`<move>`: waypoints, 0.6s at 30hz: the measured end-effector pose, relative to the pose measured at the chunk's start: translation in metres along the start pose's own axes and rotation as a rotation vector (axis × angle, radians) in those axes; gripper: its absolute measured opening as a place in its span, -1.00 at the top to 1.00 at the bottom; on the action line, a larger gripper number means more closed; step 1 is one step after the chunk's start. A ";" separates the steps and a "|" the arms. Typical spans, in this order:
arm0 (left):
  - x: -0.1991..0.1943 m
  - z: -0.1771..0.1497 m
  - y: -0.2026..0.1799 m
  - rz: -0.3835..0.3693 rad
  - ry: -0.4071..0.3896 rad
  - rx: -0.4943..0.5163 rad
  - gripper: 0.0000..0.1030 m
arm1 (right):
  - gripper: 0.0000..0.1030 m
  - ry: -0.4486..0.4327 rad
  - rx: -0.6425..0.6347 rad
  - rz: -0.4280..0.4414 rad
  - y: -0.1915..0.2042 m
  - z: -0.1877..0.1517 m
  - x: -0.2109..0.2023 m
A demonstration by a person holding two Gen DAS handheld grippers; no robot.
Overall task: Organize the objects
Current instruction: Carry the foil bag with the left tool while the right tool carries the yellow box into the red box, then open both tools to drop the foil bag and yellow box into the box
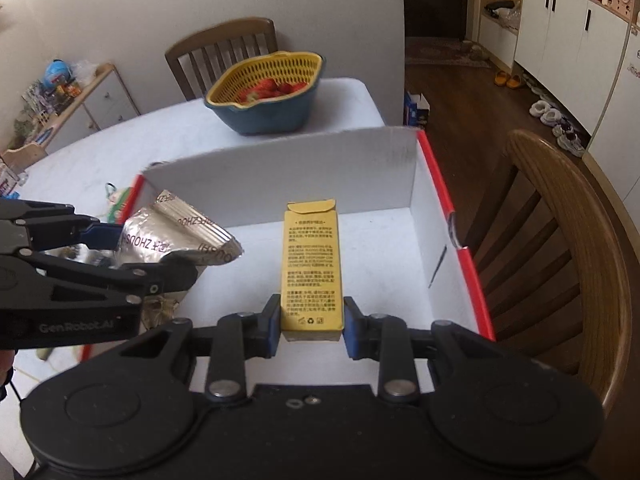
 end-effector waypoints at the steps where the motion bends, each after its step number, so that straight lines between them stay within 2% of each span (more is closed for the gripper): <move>1: 0.006 0.002 -0.002 0.006 0.010 0.004 -0.02 | 0.45 0.012 -0.005 -0.003 -0.004 0.001 0.005; 11: 0.068 0.006 -0.016 0.034 0.138 0.018 -0.02 | 0.45 0.139 -0.023 -0.002 -0.031 0.004 0.052; 18: 0.085 0.005 -0.018 0.022 0.194 0.014 -0.02 | 0.45 0.243 -0.038 -0.005 -0.034 0.002 0.069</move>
Point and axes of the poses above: each gripper's, at about its wrist camera, not at the fingertips, and x roughly the way its jaws point, y to its left, z to its top, the point moved 5 cm from there along x, roughly the way its jaws point, and after that the axes turned 12 degrees about z, right-handed, at the moved point
